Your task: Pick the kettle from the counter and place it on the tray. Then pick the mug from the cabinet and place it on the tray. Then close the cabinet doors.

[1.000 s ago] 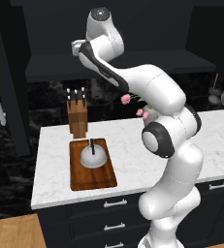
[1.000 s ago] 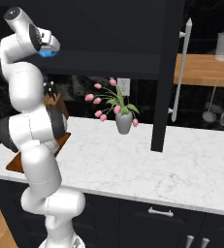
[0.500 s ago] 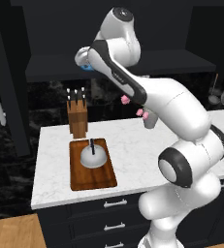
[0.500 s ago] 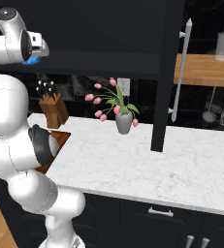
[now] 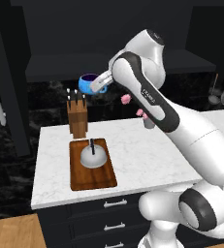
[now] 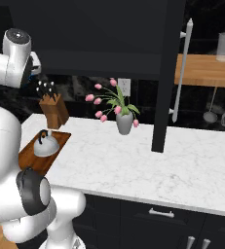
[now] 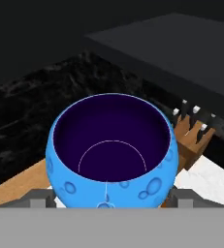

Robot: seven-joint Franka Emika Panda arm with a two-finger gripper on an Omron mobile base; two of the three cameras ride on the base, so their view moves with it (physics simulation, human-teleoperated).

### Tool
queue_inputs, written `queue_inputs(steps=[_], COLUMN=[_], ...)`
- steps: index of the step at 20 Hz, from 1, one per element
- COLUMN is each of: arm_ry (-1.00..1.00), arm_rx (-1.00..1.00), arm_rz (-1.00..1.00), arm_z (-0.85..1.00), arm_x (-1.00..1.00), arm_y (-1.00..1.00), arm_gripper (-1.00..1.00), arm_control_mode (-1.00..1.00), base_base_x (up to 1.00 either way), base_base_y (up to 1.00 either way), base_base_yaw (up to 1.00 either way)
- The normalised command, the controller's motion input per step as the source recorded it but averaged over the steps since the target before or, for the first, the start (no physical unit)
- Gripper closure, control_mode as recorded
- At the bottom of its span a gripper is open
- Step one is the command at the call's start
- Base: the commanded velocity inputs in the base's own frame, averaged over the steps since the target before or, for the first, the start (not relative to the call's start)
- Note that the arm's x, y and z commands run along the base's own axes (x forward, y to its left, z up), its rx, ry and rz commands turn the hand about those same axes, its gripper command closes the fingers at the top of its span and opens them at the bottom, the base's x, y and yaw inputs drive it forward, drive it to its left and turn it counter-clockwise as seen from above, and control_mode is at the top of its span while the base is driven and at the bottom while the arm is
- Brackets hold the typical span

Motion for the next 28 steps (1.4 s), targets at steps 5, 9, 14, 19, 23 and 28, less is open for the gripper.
queue_inputs(steps=[5,9,14,19,23,28], arm_ry=[0.11,0.07,0.01,0.00,0.00,0.00], arm_rx=[0.00,0.00,-0.04,-0.09,-0.07,-0.04], arm_rz=[0.21,0.19,0.11,0.03,0.04,0.04], arm_z=[-0.61,-0.76,-0.90,-1.00,-1.00,-0.99], arm_x=[-0.27,-0.20,-0.05,0.00,0.00,0.00], arm_y=[0.12,0.06,0.17,0.13,0.01,0.01], arm_gripper=[1.00,1.00,1.00,1.00,1.00,1.00], arm_control_mode=[-1.00,-1.00,-1.00,-1.00,-1.00,-1.00], base_base_x=[0.00,0.00,0.00,0.00,0.00,0.00], base_base_y=[0.00,0.00,0.00,0.00,0.00,0.00], base_base_yaw=[0.00,0.00,0.00,0.00,0.00,0.00])
